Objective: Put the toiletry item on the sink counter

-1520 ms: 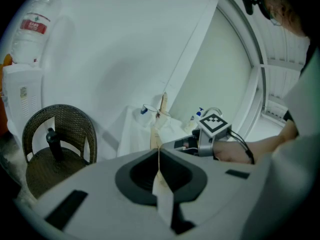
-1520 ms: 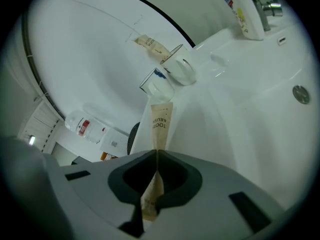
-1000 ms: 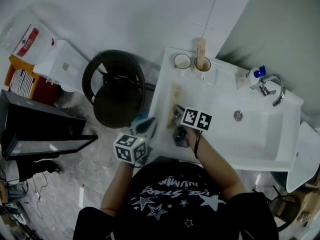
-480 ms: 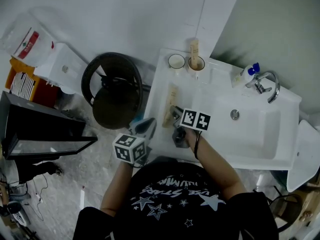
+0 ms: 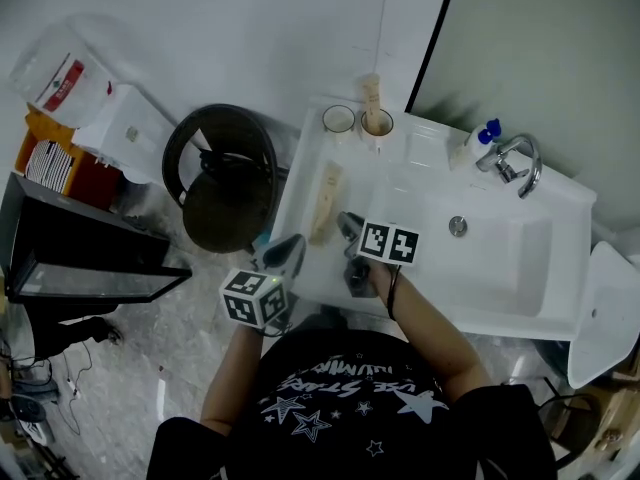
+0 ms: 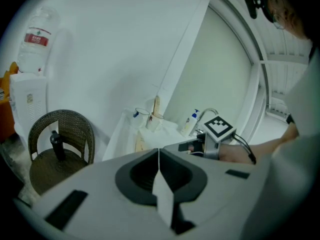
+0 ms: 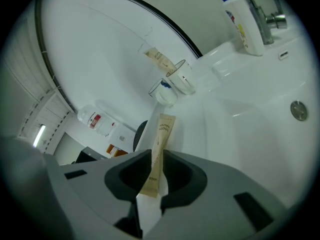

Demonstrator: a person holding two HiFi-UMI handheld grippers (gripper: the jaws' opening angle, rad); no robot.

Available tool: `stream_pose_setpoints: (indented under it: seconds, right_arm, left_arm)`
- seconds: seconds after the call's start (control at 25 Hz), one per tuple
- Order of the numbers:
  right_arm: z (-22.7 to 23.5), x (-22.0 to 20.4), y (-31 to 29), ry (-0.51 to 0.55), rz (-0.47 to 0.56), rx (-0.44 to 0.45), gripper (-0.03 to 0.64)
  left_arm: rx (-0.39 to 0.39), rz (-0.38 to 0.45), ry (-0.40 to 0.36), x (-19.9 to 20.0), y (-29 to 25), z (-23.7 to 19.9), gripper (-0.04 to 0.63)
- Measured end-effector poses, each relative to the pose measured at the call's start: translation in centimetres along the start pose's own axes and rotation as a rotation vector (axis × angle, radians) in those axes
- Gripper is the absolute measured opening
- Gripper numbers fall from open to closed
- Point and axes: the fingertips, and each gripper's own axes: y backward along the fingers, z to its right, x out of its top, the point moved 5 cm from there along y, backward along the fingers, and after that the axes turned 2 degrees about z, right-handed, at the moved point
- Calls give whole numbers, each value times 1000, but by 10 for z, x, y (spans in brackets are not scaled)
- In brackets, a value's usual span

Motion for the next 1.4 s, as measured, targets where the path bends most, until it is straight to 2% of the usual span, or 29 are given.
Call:
stream_pose_setpoints:
  seconds: [0.24,0.52,0.76,1.2,1.4]
  right_arm:
    - [-18,-1,31,158,25,43,29]
    - [-35,-6,70,382,47,94,18]
    - [-28,-12,101,405,63,114,18]
    - [-11,-38,153,544,99,106,14]
    - [4,-53,180,549,100,116,14]
  left_arm:
    - [33,32,2,-5,15,21,20]
    - [76,85,7,-11,30,49,20]
    - [96,105,5,-23,41,78,20]
    - [130,126,5,-54,59,130,20]
    - [134,127,11,-73,65,158,20]
